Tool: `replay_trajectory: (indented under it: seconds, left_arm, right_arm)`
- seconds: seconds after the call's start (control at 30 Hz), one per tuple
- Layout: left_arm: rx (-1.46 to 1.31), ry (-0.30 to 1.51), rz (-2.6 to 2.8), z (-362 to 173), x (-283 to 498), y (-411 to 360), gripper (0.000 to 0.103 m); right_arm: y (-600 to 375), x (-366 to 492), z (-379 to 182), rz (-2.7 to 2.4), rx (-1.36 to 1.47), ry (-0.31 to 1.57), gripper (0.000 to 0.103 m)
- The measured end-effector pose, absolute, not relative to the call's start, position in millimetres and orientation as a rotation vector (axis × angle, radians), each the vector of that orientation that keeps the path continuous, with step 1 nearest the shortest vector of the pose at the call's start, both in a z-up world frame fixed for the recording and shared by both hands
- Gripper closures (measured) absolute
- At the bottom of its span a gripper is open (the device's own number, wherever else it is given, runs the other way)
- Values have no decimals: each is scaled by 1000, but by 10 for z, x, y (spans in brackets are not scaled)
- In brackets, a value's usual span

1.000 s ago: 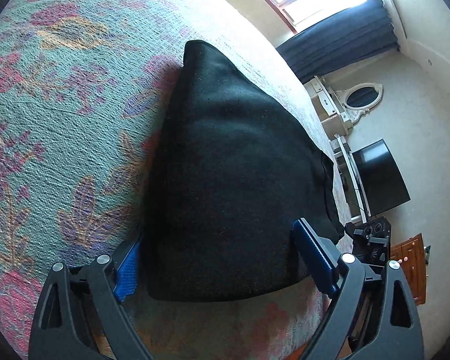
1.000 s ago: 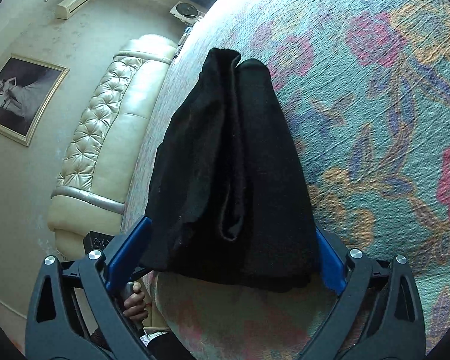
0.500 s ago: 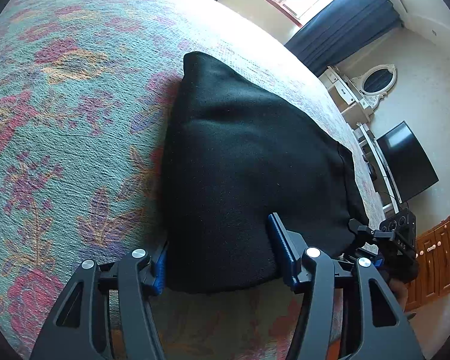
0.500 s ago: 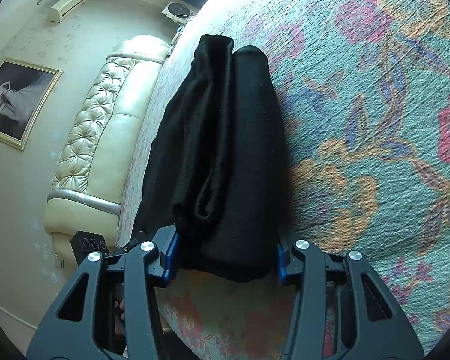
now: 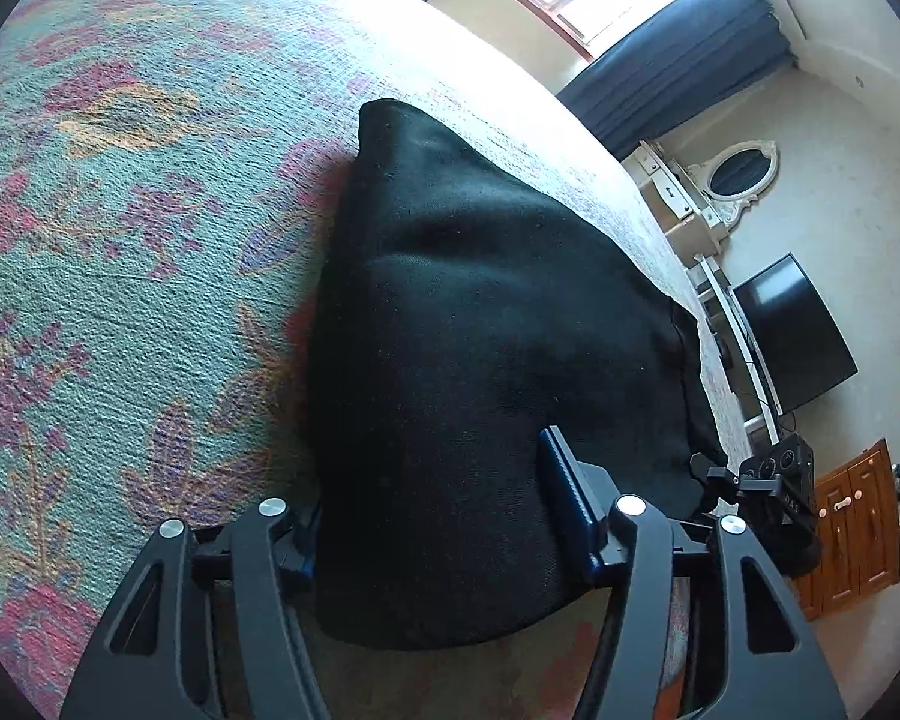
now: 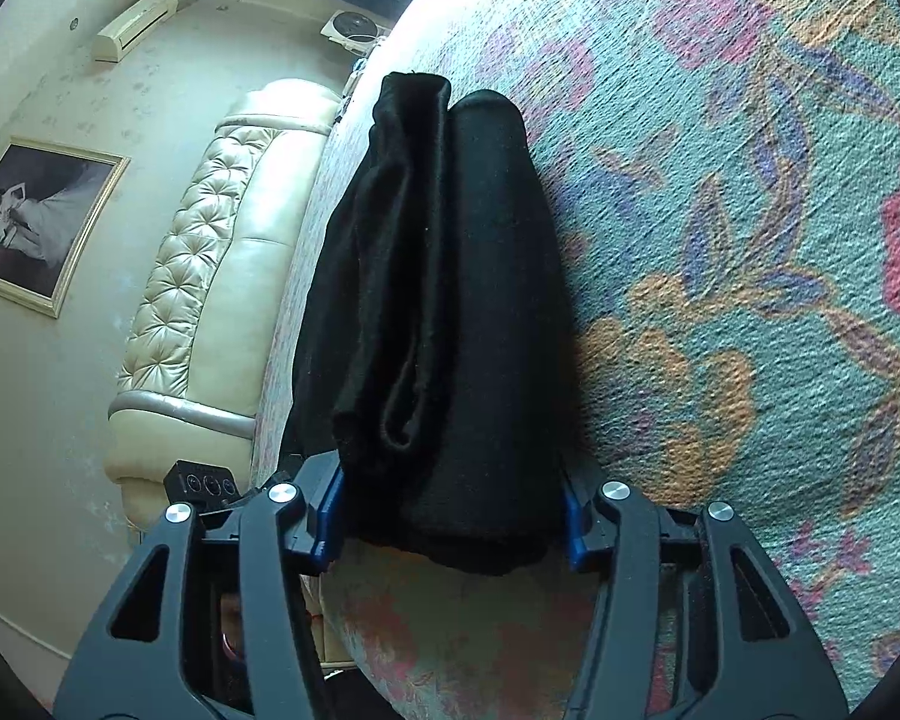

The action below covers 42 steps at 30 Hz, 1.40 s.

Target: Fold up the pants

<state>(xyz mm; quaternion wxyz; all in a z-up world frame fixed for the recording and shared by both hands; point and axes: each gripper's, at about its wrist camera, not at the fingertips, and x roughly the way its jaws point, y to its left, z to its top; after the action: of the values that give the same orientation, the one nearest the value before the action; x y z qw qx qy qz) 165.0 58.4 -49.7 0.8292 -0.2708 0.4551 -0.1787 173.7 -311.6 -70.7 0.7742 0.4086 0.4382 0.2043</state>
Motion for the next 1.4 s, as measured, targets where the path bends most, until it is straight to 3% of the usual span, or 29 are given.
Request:
replay_trajectory:
  seconds: [0.17,1.4]
  left_arm:
    - [-506,966,-344,-374,1615,502,54]
    - [-488,1027,-323,-308,1716,553,56]
  right_arm:
    - [-3084,1684,-687,427,893,937,57]
    - [-3133,1176,-663,419,956,943,64]
